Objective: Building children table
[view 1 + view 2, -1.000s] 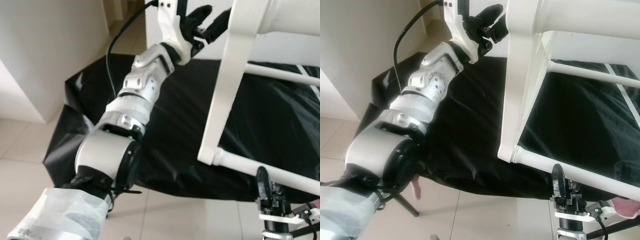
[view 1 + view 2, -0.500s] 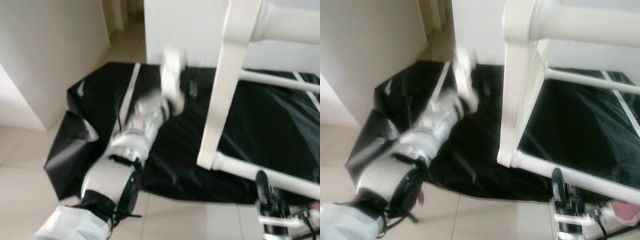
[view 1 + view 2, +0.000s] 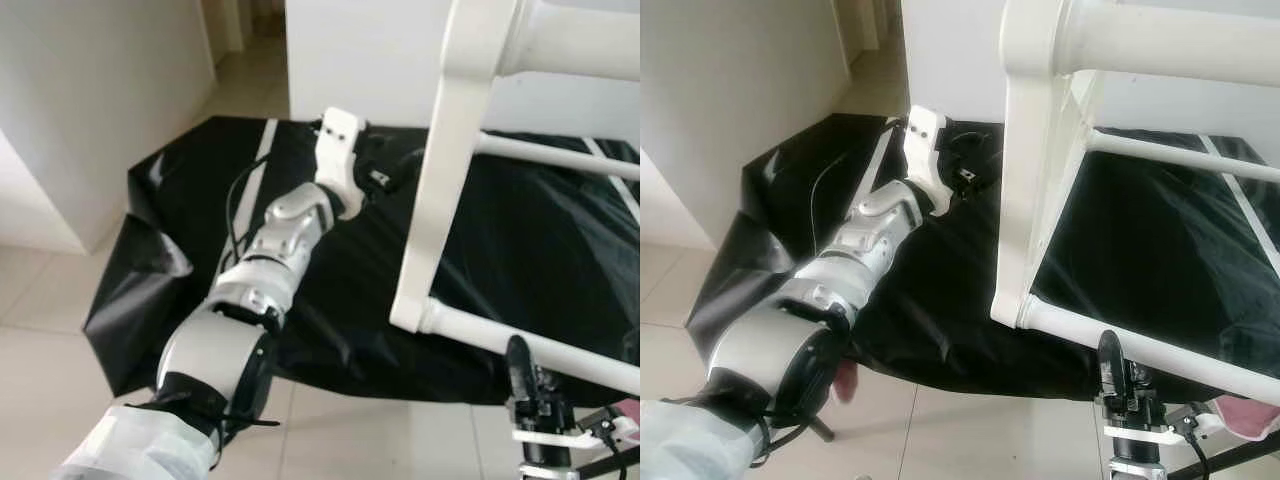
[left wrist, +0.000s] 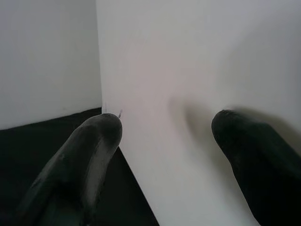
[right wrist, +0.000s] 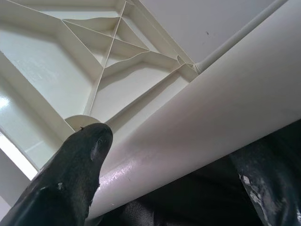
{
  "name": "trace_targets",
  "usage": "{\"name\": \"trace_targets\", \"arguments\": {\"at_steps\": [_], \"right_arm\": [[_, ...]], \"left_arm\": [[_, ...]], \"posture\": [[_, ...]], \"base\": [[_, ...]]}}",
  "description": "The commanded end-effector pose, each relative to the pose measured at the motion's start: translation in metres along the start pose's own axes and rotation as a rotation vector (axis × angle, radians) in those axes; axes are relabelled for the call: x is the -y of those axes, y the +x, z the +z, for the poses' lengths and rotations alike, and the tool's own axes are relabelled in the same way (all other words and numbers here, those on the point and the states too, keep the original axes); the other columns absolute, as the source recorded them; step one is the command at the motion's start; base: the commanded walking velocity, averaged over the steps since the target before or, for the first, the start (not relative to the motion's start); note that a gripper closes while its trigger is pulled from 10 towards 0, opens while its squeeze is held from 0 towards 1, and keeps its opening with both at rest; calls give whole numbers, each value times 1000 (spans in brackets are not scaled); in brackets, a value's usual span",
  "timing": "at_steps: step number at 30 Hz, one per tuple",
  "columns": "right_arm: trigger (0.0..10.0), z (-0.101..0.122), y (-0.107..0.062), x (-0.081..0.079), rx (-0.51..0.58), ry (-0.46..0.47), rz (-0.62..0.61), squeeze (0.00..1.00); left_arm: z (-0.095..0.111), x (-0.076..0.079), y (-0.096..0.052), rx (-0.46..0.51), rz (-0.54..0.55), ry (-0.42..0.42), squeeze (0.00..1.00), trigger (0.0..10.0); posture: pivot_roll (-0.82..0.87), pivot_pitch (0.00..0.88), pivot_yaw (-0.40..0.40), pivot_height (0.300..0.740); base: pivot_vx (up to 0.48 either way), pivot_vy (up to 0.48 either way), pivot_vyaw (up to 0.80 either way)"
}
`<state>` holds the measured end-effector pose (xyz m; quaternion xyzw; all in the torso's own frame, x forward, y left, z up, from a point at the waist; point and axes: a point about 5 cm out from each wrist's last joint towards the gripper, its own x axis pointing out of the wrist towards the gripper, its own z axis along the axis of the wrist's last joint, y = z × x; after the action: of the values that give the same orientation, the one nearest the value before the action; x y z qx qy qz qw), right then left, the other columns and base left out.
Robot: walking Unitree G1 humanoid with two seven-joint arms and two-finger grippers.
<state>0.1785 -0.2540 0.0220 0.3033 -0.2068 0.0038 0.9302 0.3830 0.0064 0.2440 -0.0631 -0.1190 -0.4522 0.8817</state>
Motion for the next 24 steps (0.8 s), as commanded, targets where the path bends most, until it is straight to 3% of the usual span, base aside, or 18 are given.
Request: {"name": "trace_targets", "arguments": {"at_steps": [1,5,6,24], "right_arm": [[10000,14,-150,-55,-258,-511,-387,0],[10000,12,-154,-55,-261,-507,-404,0],[10000,12,-154,-55,-261,-506,-405,0],[10000,12,-154,-55,-261,-506,-405,0]], "left_arm": [[-9,0,-3,-34,-5,-12,0,10000],[-14,0,-5,-70,-12,7,0,10000],[-14,0,-5,-70,-11,14,0,10000],[-14,0,-5,-70,-11,14,0,10000]], "posture": [[-274,0,0,740],[-273,0,0,740],[-273,128,203,740],[-273,128,203,740]], "base": [[0,0,0],[-69,0,0],[-277,0,0],[-277,0,0]]}}
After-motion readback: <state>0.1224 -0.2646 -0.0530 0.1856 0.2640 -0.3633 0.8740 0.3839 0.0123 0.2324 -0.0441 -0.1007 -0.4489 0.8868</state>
